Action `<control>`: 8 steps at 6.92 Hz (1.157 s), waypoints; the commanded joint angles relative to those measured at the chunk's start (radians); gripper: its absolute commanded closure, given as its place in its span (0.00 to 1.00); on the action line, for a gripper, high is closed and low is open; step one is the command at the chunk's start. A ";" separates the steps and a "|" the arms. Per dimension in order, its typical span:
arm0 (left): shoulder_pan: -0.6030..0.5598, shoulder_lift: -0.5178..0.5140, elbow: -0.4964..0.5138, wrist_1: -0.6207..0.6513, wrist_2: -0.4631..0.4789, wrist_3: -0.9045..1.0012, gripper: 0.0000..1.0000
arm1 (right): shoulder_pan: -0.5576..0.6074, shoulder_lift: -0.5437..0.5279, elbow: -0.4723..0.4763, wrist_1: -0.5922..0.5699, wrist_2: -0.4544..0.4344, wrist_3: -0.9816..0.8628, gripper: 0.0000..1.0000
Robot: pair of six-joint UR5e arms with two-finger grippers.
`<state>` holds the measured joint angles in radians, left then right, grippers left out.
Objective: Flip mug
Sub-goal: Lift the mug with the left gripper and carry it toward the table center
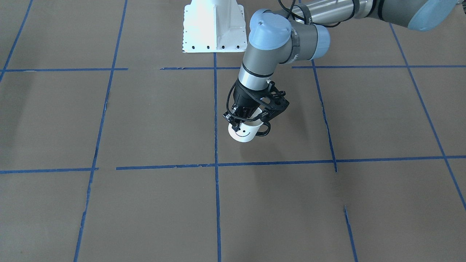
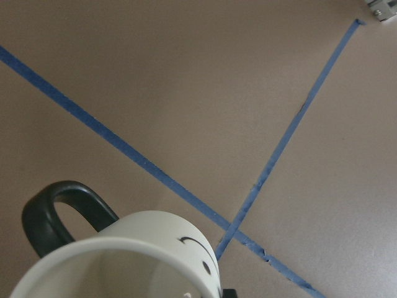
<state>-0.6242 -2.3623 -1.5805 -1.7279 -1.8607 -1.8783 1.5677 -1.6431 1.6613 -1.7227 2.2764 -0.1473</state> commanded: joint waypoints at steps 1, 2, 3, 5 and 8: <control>0.029 -0.099 0.066 0.127 -0.006 0.010 1.00 | 0.000 0.000 0.000 0.000 0.000 0.000 0.00; 0.040 -0.133 0.113 0.154 -0.008 0.010 1.00 | 0.000 0.000 0.000 0.000 0.000 0.000 0.00; 0.096 -0.170 0.149 0.162 -0.008 0.010 1.00 | 0.000 0.000 0.000 0.000 0.000 0.000 0.00; 0.153 -0.260 0.310 0.160 -0.006 0.010 1.00 | 0.000 0.000 0.000 0.000 0.000 0.000 0.00; 0.167 -0.285 0.330 0.218 0.000 0.045 1.00 | 0.000 0.000 0.000 0.000 0.000 0.000 0.00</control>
<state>-0.4621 -2.6292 -1.2560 -1.5531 -1.8623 -1.8600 1.5677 -1.6429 1.6613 -1.7227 2.2764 -0.1473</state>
